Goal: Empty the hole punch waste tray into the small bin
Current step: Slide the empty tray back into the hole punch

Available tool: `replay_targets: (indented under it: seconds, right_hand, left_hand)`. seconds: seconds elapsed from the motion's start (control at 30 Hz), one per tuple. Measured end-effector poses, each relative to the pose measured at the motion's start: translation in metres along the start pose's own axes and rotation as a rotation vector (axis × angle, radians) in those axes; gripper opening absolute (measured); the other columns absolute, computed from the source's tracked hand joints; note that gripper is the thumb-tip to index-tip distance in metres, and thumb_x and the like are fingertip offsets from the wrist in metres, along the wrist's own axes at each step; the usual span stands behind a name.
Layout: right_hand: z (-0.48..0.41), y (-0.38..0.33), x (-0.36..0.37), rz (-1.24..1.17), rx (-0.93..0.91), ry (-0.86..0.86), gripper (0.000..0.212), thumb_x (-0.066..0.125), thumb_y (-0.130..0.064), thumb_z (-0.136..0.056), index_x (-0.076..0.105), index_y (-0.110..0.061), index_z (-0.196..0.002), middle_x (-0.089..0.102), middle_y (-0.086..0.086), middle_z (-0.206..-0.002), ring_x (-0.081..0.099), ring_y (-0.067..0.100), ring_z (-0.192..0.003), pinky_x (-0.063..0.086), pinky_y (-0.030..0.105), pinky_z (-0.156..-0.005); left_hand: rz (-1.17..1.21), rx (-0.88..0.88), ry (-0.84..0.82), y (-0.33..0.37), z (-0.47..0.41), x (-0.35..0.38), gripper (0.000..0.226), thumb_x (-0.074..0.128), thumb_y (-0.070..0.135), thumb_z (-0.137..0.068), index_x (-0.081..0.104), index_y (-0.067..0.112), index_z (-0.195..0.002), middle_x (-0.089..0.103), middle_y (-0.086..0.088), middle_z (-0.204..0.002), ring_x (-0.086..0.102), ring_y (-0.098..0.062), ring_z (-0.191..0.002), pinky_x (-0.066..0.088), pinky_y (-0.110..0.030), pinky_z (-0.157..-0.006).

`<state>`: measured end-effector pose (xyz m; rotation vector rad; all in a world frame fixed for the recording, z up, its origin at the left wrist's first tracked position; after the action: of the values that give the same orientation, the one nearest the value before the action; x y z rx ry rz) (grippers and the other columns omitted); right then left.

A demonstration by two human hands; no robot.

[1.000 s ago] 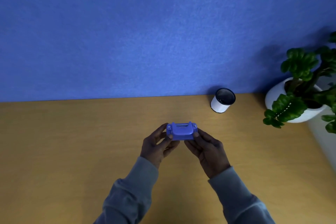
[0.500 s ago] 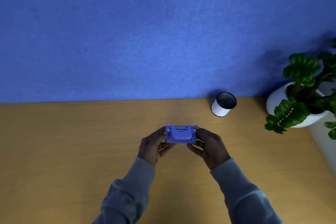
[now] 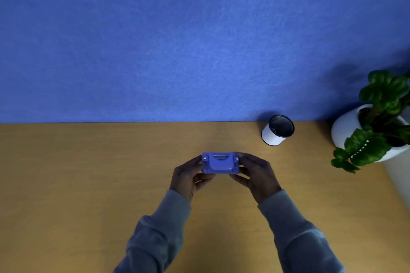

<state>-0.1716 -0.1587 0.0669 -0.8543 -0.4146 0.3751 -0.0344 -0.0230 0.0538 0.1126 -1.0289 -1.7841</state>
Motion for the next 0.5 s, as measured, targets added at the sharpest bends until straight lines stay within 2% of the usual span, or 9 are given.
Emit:
replay_targets:
  seconds: [0.07, 0.17, 0.27, 0.3, 0.37, 0.43, 0.5]
  right_hand:
    - [-0.005, 0.002, 0.005, -0.031, -0.003, -0.059, 0.023, 0.056, -0.015, -0.101, 0.077, -0.012, -0.111, 0.078, 0.009, -0.109, 0.073, 0.024, -0.099, 0.061, 0.042, -0.083]
    - [-0.015, 0.003, 0.009, -0.028, -0.05, -0.106, 0.026, 0.059, -0.005, -0.098, 0.073, -0.013, -0.119, 0.076, 0.012, -0.116, 0.071, 0.026, -0.109, 0.06, 0.041, -0.089]
    - [-0.032, 0.002, 0.012, 0.004, -0.095, -0.089, 0.028, 0.064, 0.001, -0.093, 0.073, -0.01, -0.117, 0.077, 0.013, -0.114, 0.073, 0.024, -0.107, 0.06, 0.037, -0.09]
    - [-0.039, 0.002, 0.012, 0.002, -0.092, -0.077, 0.027, 0.064, 0.003, -0.093, 0.074, -0.009, -0.115, 0.078, 0.012, -0.112, 0.073, 0.024, -0.105, 0.061, 0.036, -0.088]
    - [-0.055, 0.004, 0.012, -0.004, -0.068, -0.054, 0.024, 0.066, 0.004, -0.091, 0.074, -0.007, -0.111, 0.079, 0.012, -0.105, 0.074, 0.025, -0.102, 0.062, 0.033, -0.085]
    - [-0.073, 0.01, 0.01, -0.017, -0.021, -0.029, 0.02, 0.068, 0.006, -0.089, 0.073, -0.003, -0.106, 0.079, 0.014, -0.1, 0.074, 0.03, -0.1, 0.063, 0.032, -0.081]
    - [-0.091, 0.017, 0.007, -0.038, 0.021, -0.004, 0.017, 0.069, 0.006, -0.089, 0.073, 0.0, -0.104, 0.078, 0.016, -0.1, 0.073, 0.032, -0.102, 0.063, 0.032, -0.081]
  left_hand:
    - [-0.004, 0.031, -0.009, 0.004, -0.008, 0.0, 0.02, 0.057, 0.002, -0.094, 0.073, 0.007, -0.104, 0.077, -0.013, -0.081, 0.074, -0.027, -0.075, 0.063, -0.037, -0.075]
    - [-0.116, 0.083, 0.012, 0.01, -0.019, 0.0, 0.021, 0.058, 0.003, -0.095, 0.072, 0.006, -0.11, 0.075, -0.014, -0.092, 0.074, -0.024, -0.08, 0.062, -0.033, -0.079]
    - [-0.231, 0.14, 0.099, 0.016, -0.036, -0.006, 0.019, 0.064, 0.004, -0.093, 0.072, 0.003, -0.109, 0.073, -0.015, -0.09, 0.074, -0.018, -0.072, 0.063, -0.031, -0.076]
    - [-0.273, 0.159, 0.14, 0.017, -0.043, -0.011, 0.016, 0.069, 0.007, -0.089, 0.076, 0.008, -0.103, 0.075, -0.013, -0.087, 0.074, -0.018, -0.072, 0.063, -0.036, -0.079]
    - [-0.393, 0.177, 0.209, 0.018, -0.061, -0.021, 0.013, 0.077, 0.026, -0.073, 0.08, 0.032, -0.085, 0.079, -0.002, -0.083, 0.075, -0.021, -0.079, 0.061, -0.045, -0.085]
    - [-0.45, 0.16, 0.248, 0.004, -0.095, -0.035, 0.014, 0.073, 0.042, -0.062, 0.077, 0.046, -0.075, 0.08, 0.007, -0.083, 0.076, -0.019, -0.085, 0.059, -0.046, -0.089]
    - [-0.502, 0.13, 0.275, 0.0, -0.114, -0.036, 0.011, 0.071, 0.044, -0.063, 0.075, 0.05, -0.071, 0.08, 0.009, -0.084, 0.076, -0.016, -0.087, 0.059, -0.042, -0.091]
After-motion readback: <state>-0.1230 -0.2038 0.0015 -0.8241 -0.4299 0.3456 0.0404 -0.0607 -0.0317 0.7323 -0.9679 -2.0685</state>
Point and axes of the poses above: each hand's wrist, its own z-axis away from the middle knuckle, its own x-axis out of the palm, y = z × x, the point moved 10 cm from there along -z, towards the middle knuckle
